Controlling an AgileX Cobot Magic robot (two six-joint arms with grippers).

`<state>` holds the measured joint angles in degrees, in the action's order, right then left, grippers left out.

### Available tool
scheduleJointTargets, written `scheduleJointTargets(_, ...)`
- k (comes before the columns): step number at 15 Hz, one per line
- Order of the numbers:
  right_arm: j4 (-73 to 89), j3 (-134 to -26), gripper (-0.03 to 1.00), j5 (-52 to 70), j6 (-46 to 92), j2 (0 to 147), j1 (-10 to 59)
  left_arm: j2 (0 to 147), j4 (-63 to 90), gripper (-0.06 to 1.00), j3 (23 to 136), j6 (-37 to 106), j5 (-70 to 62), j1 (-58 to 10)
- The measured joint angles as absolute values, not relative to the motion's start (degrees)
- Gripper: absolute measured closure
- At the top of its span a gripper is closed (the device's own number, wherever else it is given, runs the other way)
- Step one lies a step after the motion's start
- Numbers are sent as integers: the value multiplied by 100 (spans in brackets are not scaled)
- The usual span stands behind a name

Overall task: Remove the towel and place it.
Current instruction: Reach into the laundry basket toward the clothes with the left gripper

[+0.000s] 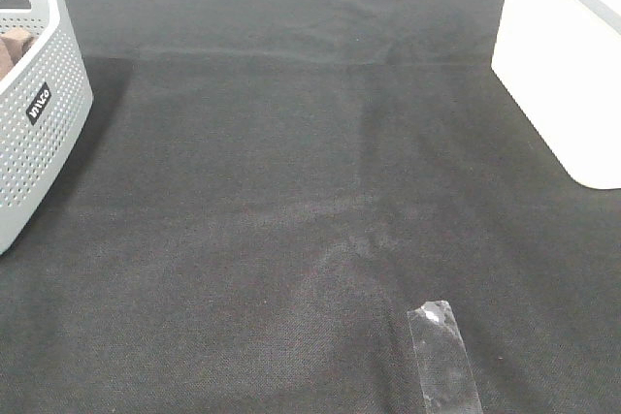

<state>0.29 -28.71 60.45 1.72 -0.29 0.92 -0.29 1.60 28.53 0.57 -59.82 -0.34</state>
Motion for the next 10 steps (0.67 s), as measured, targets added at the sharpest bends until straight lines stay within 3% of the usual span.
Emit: scheduleJointTargets(10,29,-2871,0,6045,172,-29,92,-29,160,13,2853,57,-5982,-34)
